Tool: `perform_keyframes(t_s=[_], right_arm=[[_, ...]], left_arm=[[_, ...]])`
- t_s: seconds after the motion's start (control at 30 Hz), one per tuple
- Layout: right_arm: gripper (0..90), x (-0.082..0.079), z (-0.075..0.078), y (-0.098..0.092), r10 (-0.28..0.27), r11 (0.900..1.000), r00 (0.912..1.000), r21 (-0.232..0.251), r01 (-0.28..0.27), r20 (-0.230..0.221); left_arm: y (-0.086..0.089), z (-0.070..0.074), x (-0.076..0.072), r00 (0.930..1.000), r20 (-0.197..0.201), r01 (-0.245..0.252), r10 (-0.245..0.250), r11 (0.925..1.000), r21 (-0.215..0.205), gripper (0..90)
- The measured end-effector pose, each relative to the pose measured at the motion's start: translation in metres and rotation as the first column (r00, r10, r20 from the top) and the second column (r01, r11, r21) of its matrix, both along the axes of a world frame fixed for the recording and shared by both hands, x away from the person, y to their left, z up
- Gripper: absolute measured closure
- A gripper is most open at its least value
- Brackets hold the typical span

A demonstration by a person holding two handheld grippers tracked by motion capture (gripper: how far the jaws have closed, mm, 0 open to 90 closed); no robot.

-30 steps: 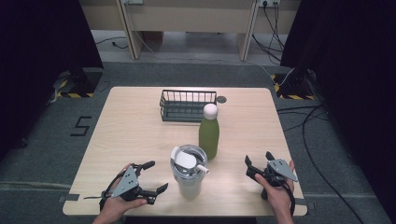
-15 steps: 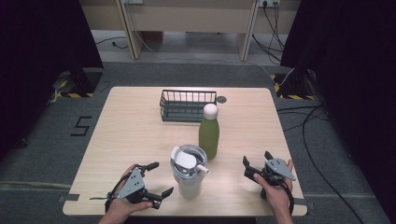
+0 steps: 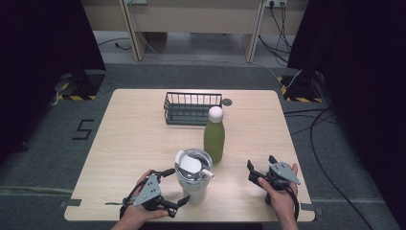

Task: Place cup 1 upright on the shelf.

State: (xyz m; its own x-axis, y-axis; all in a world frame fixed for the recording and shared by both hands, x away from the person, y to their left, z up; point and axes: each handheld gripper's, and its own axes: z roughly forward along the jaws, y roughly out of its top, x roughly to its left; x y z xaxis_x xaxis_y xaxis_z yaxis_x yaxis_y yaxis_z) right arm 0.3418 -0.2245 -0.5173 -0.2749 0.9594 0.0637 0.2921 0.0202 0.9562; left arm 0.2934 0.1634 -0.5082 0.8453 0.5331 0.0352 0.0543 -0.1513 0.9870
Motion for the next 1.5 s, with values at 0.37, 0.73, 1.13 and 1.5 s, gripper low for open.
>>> perform_keyframes(t_s=[0.37, 0.73, 1.13, 1.5], right_arm=[[13.6, 0.001, 0.0, 0.0, 0.005, 1.0, 1.0, 0.006, -0.005, -0.005], [14.5, 0.001, -0.002, -0.001, 0.013, 1.0, 0.9997, 0.01, -0.013, -0.019], [14.7, 0.001, -0.003, 0.001, 0.045, 0.999, 0.9986, 0.026, -0.044, -0.028], [14.9, 0.006, 0.0, 0.006, 0.076, 0.996, 0.9969, 0.05, -0.074, -0.022]], left_arm=[[-0.026, -0.002, 0.011, 0.9988, -0.004, 0.048, -0.048, 0.9988, 0.008, 5.7], [-0.036, -0.012, 0.02, 0.9968, -0.022, 0.077, -0.076, 0.997, 0.007, 9.4], [-0.036, -0.014, 0.022, 0.9952, -0.022, 0.095, -0.095, 0.9954, -0.014, 10.2], [-0.035, -0.012, 0.019, 0.9938, 0.0, 0.111, -0.111, 0.9938, 0.009, 10.3]])
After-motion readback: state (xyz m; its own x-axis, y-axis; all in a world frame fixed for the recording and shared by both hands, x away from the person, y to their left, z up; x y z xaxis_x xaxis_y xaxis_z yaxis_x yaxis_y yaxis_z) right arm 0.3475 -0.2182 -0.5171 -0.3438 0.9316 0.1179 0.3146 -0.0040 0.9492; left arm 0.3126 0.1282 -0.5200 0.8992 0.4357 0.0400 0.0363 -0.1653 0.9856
